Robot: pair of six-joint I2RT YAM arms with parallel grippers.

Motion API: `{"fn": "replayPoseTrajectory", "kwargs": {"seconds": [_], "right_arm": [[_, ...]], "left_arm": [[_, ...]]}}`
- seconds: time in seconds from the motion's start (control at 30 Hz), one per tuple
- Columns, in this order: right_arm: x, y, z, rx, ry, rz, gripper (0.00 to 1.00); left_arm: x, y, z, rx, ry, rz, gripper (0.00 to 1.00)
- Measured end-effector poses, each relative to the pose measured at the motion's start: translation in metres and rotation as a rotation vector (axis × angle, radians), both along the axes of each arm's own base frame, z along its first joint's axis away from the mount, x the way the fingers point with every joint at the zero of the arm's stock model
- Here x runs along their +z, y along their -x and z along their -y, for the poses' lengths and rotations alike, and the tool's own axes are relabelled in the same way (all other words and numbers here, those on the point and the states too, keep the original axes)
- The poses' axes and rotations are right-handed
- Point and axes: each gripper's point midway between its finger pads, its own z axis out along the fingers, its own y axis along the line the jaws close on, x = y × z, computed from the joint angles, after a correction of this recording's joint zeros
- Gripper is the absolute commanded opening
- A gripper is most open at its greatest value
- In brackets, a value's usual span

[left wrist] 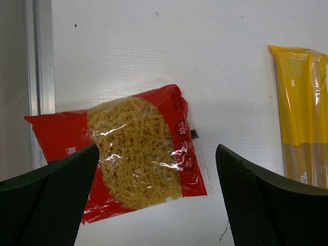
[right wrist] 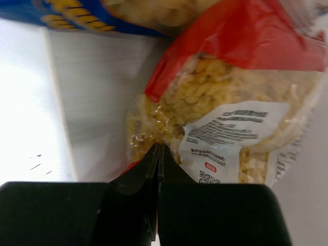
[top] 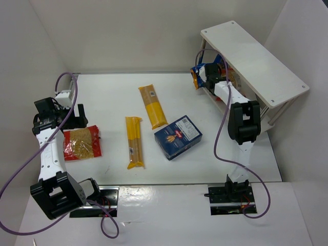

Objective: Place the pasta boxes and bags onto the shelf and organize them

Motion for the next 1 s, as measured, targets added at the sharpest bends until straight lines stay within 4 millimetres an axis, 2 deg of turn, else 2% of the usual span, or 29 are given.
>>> {"fn": "replayPoseTrajectory", "kwargs": {"seconds": [0.1,0.17,0.27,0.33,0.43,0.53,0.57,0.6,0.63,0.7,0.73,0.83,1.0], "right_arm": [[0.004,-0.003,0.007,-0.02,0.001,0.012,0.0],[0.007,-0.005,0.005,-0.017,-0.016,0.017,0.0],[0.01,-0.006,-0.008,0.01,-0.061,0.018,0.0],[0.013,-0.003,-0.026,0.051,-0.098,0.011,0.0],[0.025,0.01,-0.074,0.171,-0.17,-0.011,0.0],[0.048,0.034,-0.142,0.355,-0.267,-0.027,0.0],[0.058,0.047,-0.171,0.441,-0.317,-0.039,0.01],[0.064,0.059,-0.192,0.506,-0.356,-0.051,0.06],[0.071,0.073,-0.213,0.573,-0.403,-0.069,0.21],[0.079,0.098,-0.244,0.673,-0.495,-0.114,0.52],[0.08,0.11,-0.254,0.712,-0.536,-0.143,0.73],[0.074,0.132,-0.271,0.774,-0.631,-0.223,0.91],[0.027,0.174,-0.27,0.74,-0.719,-0.419,0.97]], "left_arm": [[0.0,0.0,0.0,0.0,0.0,0.0,1.0],[0.001,0.0,0.0,0.0,-0.001,0.002,1.0],[0.002,0.0,0.0,0.0,-0.003,0.006,1.0],[0.003,0.001,0.0,0.0,-0.004,0.008,1.0],[0.003,0.001,0.0,0.0,-0.005,0.009,1.0],[0.003,0.001,0.0,0.0,-0.005,0.009,1.0],[0.003,0.001,0.0,0.0,-0.005,0.009,1.0],[0.003,0.001,0.0,0.0,-0.005,0.009,1.0],[0.003,0.001,0.0,0.0,-0.005,0.009,1.0],[0.003,0.001,0.0,0.0,-0.005,0.009,1.0],[0.003,0.001,0.0,0.0,-0.005,0.009,1.0],[0.003,0.001,0.0,0.002,-0.006,0.009,1.0],[0.005,0.003,-0.002,0.015,-0.019,0.011,1.0]]}}
